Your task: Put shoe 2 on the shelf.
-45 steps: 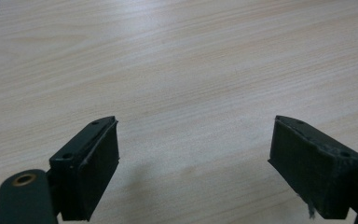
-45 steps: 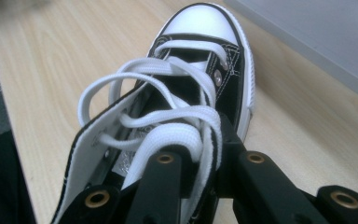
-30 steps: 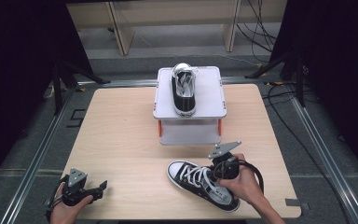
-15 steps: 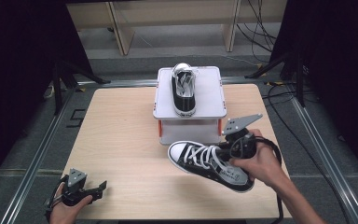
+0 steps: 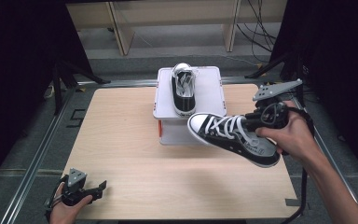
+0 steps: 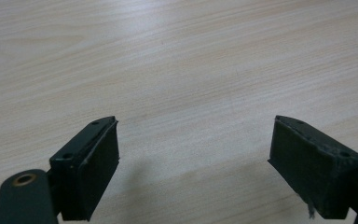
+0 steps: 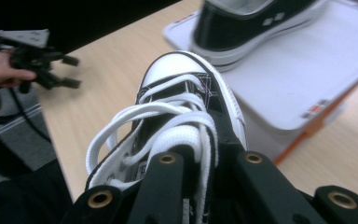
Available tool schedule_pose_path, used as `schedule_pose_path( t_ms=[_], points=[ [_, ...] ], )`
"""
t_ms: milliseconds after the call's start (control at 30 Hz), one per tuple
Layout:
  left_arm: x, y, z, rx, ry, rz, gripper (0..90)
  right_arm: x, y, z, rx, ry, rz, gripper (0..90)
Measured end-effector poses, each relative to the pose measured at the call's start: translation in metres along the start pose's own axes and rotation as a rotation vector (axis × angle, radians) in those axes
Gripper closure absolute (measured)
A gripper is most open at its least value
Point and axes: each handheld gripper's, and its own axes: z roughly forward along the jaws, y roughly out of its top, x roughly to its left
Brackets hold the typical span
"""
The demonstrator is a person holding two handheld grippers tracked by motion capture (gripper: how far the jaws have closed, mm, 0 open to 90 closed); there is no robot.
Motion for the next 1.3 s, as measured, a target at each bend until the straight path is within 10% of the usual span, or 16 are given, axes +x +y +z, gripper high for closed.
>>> schedule_pose_path(
  t_ms=[433, 1300],
  points=[
    [0.001, 0.000, 0.000, -0.004, 0.006, -0.008, 15.3, -0.050, 0.032, 0.004, -0.010, -0.135, 0.087, 84.9],
    [0.000, 0.000, -0.001, -0.012, -0.025, -0.004, 15.3, -0.113, 0.103, 0.104, -0.042, -0.425, 0.389, 84.8]
  ],
)
